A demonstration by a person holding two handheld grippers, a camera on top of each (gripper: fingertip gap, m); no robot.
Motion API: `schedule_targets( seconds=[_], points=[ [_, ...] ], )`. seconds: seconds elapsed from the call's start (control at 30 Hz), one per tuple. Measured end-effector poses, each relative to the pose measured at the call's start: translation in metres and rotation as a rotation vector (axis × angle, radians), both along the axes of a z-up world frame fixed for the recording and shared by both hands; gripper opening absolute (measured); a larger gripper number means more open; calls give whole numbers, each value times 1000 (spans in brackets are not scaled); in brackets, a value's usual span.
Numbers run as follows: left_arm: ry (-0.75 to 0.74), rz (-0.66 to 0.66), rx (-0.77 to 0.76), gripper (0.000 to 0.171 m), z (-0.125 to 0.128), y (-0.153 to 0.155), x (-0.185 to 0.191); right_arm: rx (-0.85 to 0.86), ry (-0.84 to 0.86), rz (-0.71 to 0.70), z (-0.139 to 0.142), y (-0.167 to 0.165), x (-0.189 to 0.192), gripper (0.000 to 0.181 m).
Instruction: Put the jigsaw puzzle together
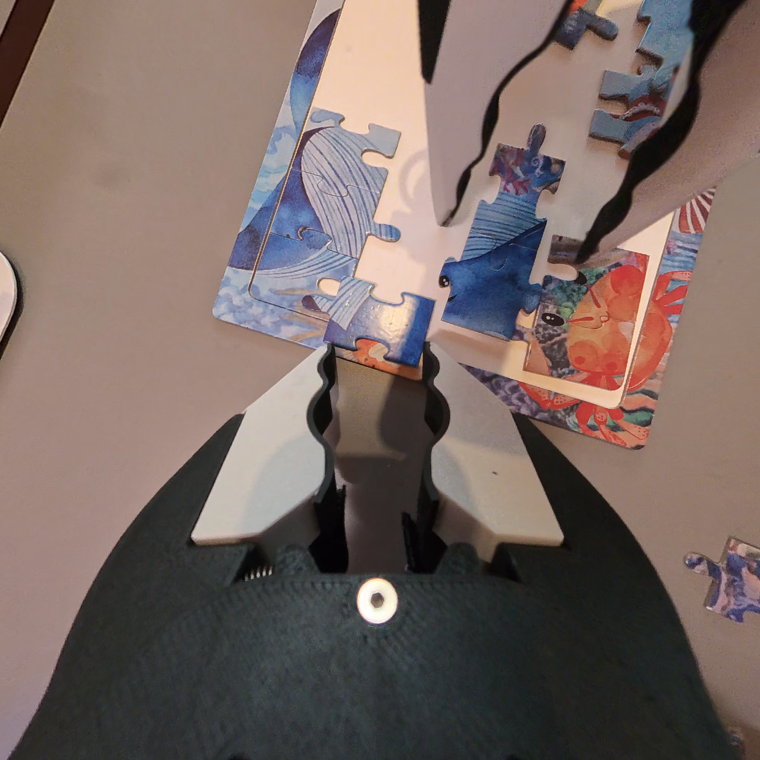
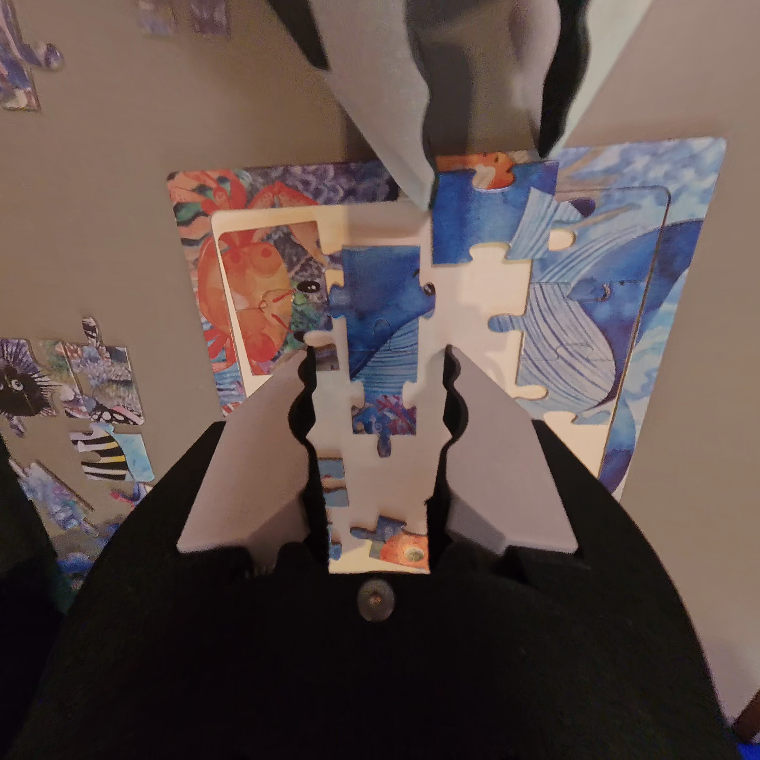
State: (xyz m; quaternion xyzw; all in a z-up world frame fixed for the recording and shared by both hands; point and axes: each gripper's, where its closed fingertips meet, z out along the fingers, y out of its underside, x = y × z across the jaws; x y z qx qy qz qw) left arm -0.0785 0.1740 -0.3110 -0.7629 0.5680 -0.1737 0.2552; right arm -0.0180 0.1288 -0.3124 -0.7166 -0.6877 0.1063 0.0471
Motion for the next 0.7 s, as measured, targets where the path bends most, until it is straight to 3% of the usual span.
schedule_targets(
  seconds=[0.07, 0.23, 0.7],
  points=[
    [0, 0, 0, 41, 0, 0, 0, 33, 11, 16, 1, -1, -1, 58],
    [12, -3, 7, 44, 0, -2, 0, 47, 58, 17, 0, -6, -4, 31],
    [-43, -13, 42, 47, 0, 2, 13, 121, 118, 5, 15, 7, 7, 31]
  ],
)
